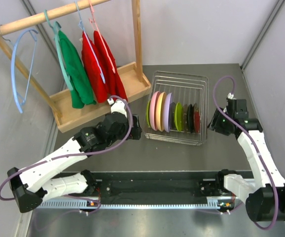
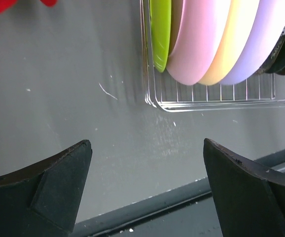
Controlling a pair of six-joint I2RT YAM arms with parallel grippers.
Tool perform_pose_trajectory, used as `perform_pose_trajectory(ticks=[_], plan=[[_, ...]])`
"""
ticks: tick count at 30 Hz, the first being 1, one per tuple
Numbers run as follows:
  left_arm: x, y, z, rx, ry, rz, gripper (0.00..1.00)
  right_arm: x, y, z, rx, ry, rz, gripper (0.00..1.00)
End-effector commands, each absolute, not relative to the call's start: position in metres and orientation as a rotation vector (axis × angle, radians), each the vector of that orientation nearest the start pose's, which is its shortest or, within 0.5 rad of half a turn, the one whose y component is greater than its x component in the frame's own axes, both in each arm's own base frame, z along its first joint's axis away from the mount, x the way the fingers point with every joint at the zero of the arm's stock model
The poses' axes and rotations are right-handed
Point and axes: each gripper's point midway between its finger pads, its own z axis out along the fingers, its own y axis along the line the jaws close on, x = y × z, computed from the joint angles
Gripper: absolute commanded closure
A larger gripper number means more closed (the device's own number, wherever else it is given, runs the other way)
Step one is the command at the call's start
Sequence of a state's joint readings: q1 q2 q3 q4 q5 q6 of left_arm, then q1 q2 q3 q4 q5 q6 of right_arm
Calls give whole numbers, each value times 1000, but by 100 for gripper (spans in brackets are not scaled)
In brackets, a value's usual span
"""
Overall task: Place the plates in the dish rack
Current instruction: Reset both arms
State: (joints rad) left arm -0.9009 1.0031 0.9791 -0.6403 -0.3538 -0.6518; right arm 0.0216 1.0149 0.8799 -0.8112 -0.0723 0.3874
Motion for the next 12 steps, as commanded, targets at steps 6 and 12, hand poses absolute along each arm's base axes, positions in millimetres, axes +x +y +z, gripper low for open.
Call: perform_pose_trajectory(ticks=[6,12], plan=[[203,-206,245,0,2119,-651,1,240,39,166,400,2381,326,22],[204,-199,232,-16,2155,-582,1,234,30,166,468,2338,277,13]])
